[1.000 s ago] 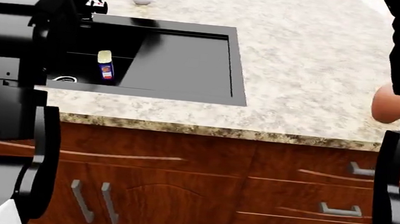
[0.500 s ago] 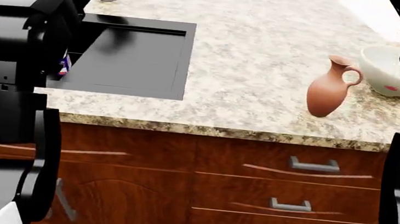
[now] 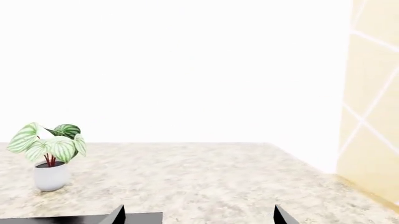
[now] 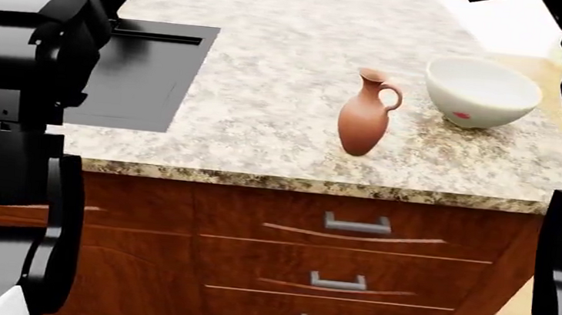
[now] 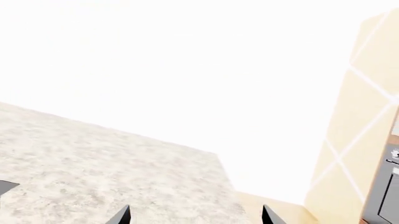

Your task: Pick the jug and bowl and place them in the sink. Then turn on the water.

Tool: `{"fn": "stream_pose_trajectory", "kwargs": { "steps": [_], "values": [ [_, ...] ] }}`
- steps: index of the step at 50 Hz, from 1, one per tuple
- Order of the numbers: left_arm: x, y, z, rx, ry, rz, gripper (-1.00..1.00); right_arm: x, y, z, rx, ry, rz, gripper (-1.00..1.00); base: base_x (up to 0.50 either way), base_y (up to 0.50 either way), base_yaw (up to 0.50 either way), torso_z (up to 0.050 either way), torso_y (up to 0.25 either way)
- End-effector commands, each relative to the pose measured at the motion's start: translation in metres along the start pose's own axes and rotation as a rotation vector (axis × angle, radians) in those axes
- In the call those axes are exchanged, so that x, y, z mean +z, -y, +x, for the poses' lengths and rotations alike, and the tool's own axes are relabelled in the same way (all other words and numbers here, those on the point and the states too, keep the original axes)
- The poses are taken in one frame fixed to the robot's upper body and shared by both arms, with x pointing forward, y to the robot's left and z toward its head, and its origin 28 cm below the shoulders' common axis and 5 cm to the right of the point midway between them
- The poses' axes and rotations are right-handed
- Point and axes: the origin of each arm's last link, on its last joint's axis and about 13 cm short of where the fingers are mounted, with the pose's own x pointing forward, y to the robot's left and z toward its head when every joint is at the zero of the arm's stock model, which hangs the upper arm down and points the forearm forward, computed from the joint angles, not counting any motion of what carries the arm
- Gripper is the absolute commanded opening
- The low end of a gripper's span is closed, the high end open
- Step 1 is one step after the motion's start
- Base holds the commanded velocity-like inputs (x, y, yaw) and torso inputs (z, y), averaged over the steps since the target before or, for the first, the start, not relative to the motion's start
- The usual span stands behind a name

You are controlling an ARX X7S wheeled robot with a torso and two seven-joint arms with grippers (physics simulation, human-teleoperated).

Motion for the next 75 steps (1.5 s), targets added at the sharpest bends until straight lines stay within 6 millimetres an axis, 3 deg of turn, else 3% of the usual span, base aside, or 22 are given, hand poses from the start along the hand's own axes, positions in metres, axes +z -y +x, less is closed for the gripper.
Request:
{"fn": "stream_pose_trajectory", "kwargs": {
  "steps": [1,29,58,65,75],
  "values": [
    [-0.001,-0.001,0.001,-0.002,0.008,0.002,1.0,0.0,-0.001,0.0,0.005,-0.004,0.002,1.0,0.0,-0.5,0.0,0.0,0.0],
    [-0.002,-0.005,0.001,0.007,0.013,0.015,1.0,-0.005,-0.005,0.002,0.023,-0.015,0.004,1.0,0.0,-0.5,0.0,0.0,0.0],
    [-0.002,-0.011,0.001,0.023,0.017,0.014,1.0,-0.006,-0.01,0.002,0.078,-0.029,0.013,1.0,0.46,0.0,0.0,0.0,0.0],
    [-0.006,-0.011,0.001,0.013,0.011,0.015,1.0,-0.007,-0.01,0.001,0.075,-0.022,0.009,1.0,0.0,0.0,0.0,0.0,0.002],
    [-0.012,-0.041,-0.027,-0.235,-0.047,0.07,1.0,-0.009,-0.007,-0.011,0.147,-0.058,-0.014,1.0,0.0,0.0,0.0,0.0,0.0]
  ]
}}
